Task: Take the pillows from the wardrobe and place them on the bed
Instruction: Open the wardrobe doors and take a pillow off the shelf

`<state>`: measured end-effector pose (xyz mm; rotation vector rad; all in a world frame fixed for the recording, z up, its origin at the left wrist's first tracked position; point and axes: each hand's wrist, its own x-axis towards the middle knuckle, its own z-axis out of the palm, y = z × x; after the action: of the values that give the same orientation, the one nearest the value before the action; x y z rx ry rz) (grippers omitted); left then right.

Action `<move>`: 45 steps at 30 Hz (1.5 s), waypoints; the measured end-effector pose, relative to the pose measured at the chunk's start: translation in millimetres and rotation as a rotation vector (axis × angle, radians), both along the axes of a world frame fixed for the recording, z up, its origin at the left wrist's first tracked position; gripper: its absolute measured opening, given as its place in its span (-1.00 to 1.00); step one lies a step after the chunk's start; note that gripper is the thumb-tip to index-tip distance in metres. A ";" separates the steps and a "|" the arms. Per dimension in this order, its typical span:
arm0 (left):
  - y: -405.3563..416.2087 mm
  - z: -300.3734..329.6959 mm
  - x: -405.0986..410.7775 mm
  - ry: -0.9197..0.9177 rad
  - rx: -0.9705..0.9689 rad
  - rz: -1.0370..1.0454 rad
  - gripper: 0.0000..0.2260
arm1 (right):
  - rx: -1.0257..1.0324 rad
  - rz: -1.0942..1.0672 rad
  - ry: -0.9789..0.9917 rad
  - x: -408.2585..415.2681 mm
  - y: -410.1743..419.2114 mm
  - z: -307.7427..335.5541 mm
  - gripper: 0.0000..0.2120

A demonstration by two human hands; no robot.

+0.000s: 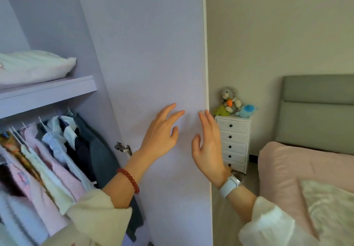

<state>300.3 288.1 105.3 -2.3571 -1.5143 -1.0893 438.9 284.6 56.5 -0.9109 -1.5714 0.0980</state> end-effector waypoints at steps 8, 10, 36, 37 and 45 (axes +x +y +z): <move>-33.4 72.5 -122.0 0.085 0.186 0.428 -0.64 | 0.098 0.355 -0.188 -105.0 23.6 72.5 -0.61; -54.7 85.8 -164.6 0.148 0.185 0.598 -0.65 | 0.096 0.431 -0.265 -144.7 27.6 86.7 -0.62; -163.8 169.6 -485.0 0.451 0.292 1.356 -0.73 | 0.352 0.328 -0.644 -528.6 23.7 218.8 -0.68; -171.6 167.4 -473.8 0.426 0.356 1.329 -0.74 | 0.373 0.337 -0.609 -518.1 18.8 217.4 -0.69; -237.2 146.8 -346.6 0.357 0.861 1.272 -0.81 | 0.611 0.338 -0.262 -383.1 -55.7 197.0 -0.79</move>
<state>-46.4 50.8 252.1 -0.6749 -1.4862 -0.6506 55.8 228.9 253.5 -0.1797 -1.8380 -0.2625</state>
